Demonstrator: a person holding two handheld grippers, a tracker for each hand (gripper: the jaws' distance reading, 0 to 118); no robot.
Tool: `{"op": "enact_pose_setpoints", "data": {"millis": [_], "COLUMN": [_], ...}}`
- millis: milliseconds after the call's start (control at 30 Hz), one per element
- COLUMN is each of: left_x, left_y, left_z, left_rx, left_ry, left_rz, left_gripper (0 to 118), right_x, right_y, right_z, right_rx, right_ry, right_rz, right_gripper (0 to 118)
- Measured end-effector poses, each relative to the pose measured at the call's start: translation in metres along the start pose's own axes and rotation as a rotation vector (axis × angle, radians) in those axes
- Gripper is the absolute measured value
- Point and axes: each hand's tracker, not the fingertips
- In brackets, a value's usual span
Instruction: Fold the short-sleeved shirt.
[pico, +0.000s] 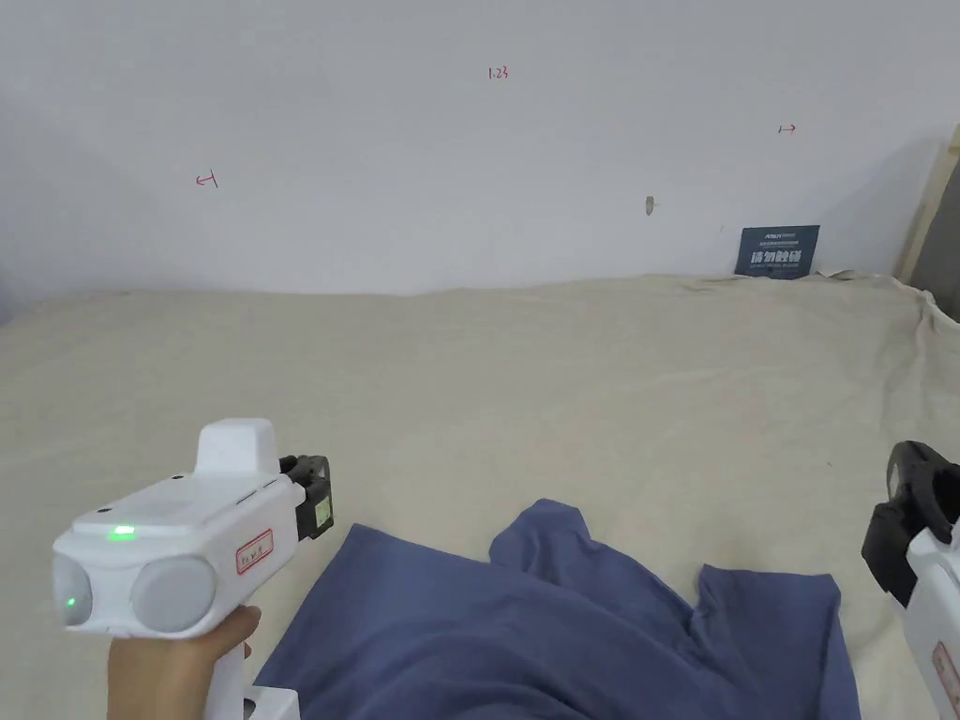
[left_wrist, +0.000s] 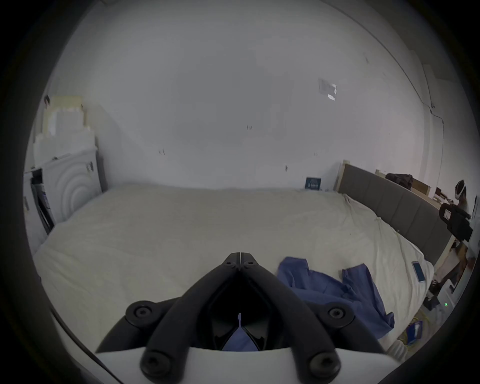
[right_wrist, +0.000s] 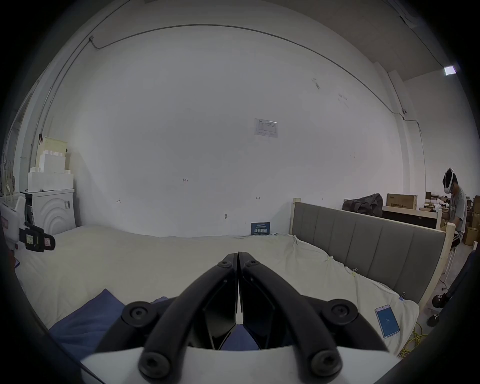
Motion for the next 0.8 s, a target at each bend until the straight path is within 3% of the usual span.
{"op": "enact_pose_setpoints", "data": {"millis": [167,433,633,700,733,767,800], "left_x": [-0.014,-0.031,-0.047,-0.050,-0.051,-0.051,-0.051], "left_y": [0.011,-0.002,-0.020,-0.024,-0.025,-0.027,-0.029], "left_z": [-0.071,-0.196,-0.264,-0.275,-0.278,-0.280,-0.281], "left_rx": [-0.137,-0.407,-0.589,-0.624,-0.644,-0.641,-0.645], "left_ry": [-0.003,0.013,0.017,0.038,0.039,0.050,0.058], "left_rz": [0.008,-0.088,-0.033,-0.036,-0.044,-0.049,-0.058], "left_gripper": [0,0,1,24,42,68,84], "right_x": [0.000,-0.004,-0.006,-0.007,-0.008,-0.007,-0.007], "right_y": [-0.004,-0.018,-0.030,-0.033,-0.034,-0.035,-0.036], "right_z": [-0.022,-0.058,-0.075,-0.077,-0.077,-0.078,-0.077], "right_rx": [-0.023,-0.066,-0.108,-0.118,-0.121,-0.129,-0.134], "right_ry": [-0.013,-0.025,-0.034,-0.033,-0.034,-0.035,-0.033], "right_rz": [0.000,0.041,0.058,0.067,0.074,0.083,0.087], "right_gripper": [0,0,0,0,0,0,0]}}
